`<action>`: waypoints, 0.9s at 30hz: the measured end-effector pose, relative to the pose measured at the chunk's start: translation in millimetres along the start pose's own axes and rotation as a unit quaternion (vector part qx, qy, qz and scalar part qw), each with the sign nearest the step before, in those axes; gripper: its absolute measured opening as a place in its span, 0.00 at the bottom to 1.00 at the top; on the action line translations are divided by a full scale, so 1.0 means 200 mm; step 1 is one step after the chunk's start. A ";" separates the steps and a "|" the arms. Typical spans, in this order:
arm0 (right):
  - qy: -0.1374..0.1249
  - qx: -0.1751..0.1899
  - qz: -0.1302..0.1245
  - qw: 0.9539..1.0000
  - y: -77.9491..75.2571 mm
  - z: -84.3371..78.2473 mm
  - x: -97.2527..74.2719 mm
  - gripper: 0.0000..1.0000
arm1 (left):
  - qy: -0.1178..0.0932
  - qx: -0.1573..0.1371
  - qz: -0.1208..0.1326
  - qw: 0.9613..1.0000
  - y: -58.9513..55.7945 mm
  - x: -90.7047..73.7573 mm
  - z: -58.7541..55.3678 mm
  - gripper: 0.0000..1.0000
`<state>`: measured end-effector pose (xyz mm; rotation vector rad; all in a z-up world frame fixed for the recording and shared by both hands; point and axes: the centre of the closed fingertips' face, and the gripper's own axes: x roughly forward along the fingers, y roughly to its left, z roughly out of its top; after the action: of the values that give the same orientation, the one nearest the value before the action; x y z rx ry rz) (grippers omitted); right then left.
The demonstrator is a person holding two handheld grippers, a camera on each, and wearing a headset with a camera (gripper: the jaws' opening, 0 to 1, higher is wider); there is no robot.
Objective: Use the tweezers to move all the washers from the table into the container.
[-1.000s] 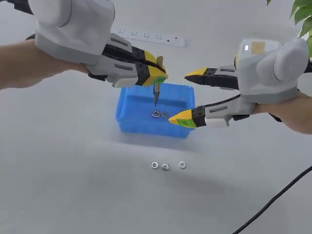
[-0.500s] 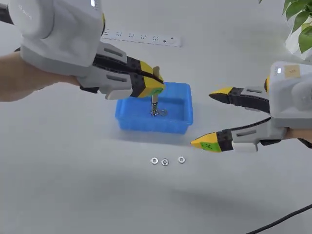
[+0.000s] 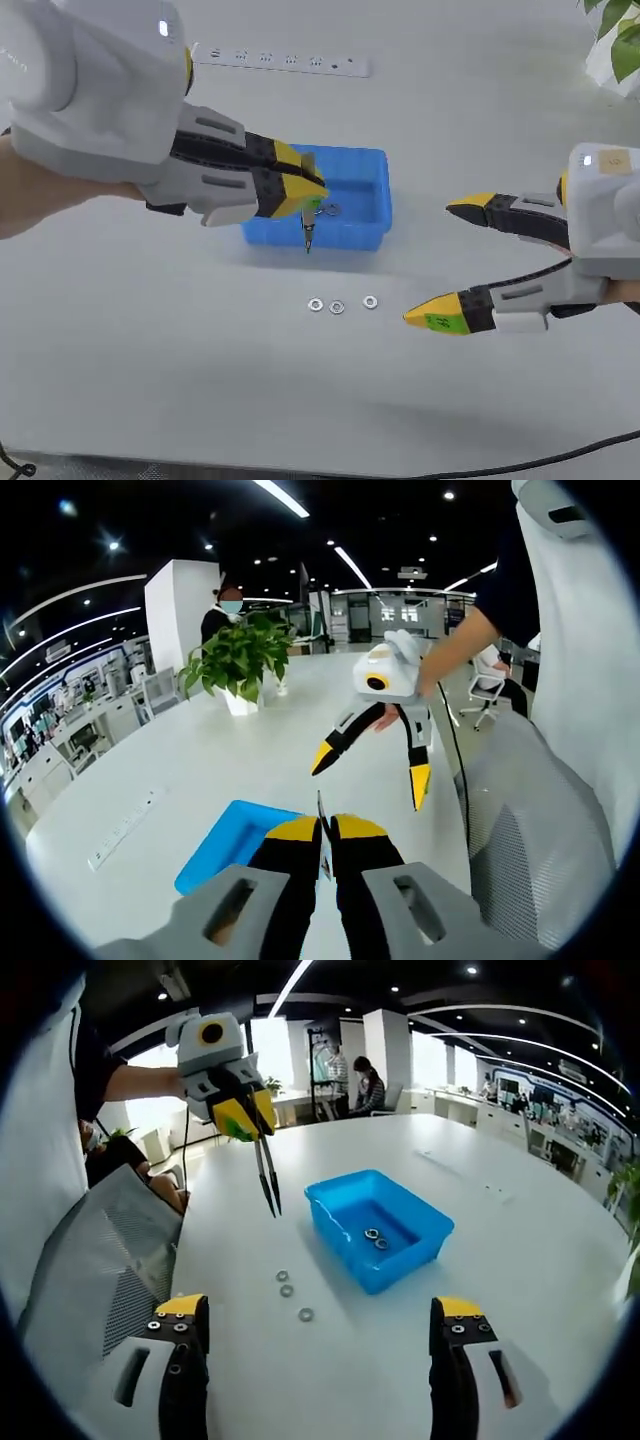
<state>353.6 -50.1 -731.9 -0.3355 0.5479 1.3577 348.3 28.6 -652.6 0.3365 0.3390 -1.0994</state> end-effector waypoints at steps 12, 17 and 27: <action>0.001 0.006 0.045 0.999 0.15 -0.03 0.02 1.00 | -0.004 -0.021 0.001 1.000 -0.11 0.07 -0.09 0.07; -0.006 0.020 0.052 0.998 0.17 -0.05 0.04 0.99 | 0.008 -0.014 -0.009 1.000 -0.14 0.08 -0.16 0.07; 0.000 0.031 0.060 0.998 0.18 -0.09 0.06 0.98 | -0.002 -0.030 -0.011 1.000 -0.17 0.09 -0.23 0.07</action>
<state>317.4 -43.0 -751.3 -0.2550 0.6175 1.4525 319.8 19.7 -704.8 0.2790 0.3717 -1.1085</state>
